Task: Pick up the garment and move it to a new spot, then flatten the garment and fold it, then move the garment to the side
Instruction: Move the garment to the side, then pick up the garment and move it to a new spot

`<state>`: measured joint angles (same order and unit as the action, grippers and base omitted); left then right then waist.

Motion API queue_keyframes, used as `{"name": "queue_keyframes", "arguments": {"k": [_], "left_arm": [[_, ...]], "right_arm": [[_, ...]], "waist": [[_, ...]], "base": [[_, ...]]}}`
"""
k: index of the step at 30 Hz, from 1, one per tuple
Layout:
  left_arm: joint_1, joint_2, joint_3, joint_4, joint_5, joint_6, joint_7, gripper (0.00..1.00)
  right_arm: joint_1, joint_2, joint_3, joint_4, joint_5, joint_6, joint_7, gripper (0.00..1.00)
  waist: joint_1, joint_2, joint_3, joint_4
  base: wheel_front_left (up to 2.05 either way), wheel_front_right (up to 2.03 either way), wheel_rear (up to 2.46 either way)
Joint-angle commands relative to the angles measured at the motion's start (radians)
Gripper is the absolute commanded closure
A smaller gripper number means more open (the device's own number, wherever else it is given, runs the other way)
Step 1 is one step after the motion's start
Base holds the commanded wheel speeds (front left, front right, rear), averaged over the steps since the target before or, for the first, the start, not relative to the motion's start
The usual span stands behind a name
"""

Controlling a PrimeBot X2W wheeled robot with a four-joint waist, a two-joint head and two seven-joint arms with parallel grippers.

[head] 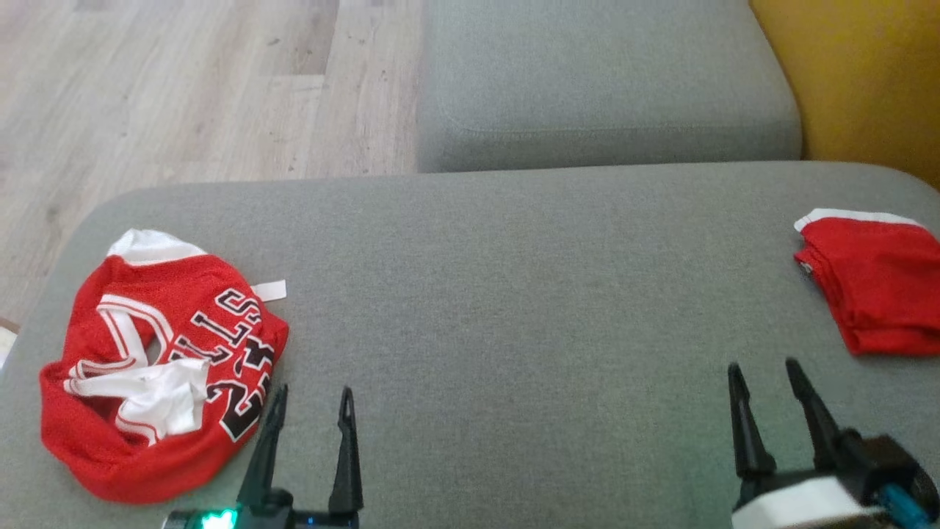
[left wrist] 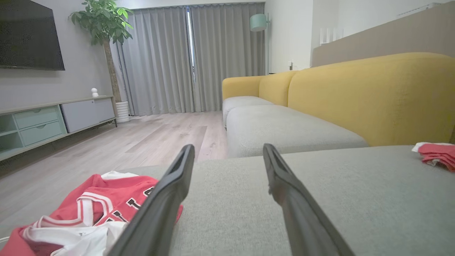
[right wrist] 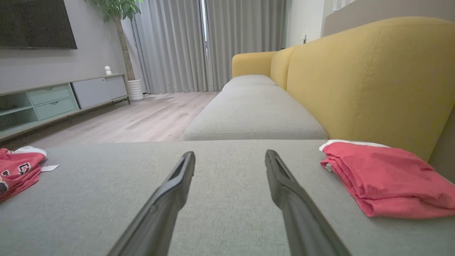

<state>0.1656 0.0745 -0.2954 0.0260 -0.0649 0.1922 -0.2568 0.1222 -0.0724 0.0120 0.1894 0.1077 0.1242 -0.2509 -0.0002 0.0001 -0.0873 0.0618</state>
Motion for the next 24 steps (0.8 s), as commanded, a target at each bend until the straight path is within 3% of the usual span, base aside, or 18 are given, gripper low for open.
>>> {"name": "queue_keyframes", "arguments": {"k": [1,10,24], "left_arm": [[-0.03,-0.001,0.034,-0.029,0.006,-0.009,-0.005,0.0],[0.003,-0.006,0.049,-0.02,0.006,-0.04,-0.005,0.0],[0.0,-0.011,0.05,0.0,0.035,-0.046,-0.005,0.0]], "right_arm": [[-0.015,-0.003,0.021,-0.04,0.009,0.007,-0.011,0.0],[0.031,0.006,0.01,-0.072,-0.026,0.007,-0.011,0.0],[0.045,0.016,0.027,-0.072,-0.027,0.007,-0.011,0.0]], "waist": [[0.0002,-0.0001,-0.008,0.005],[0.0002,-0.0001,-0.022,0.004],[0.0002,-0.0001,-0.016,0.009]], "base": [[0.0,0.0,0.0],[0.0,0.0,0.0],[0.0,0.0,0.0]]}}
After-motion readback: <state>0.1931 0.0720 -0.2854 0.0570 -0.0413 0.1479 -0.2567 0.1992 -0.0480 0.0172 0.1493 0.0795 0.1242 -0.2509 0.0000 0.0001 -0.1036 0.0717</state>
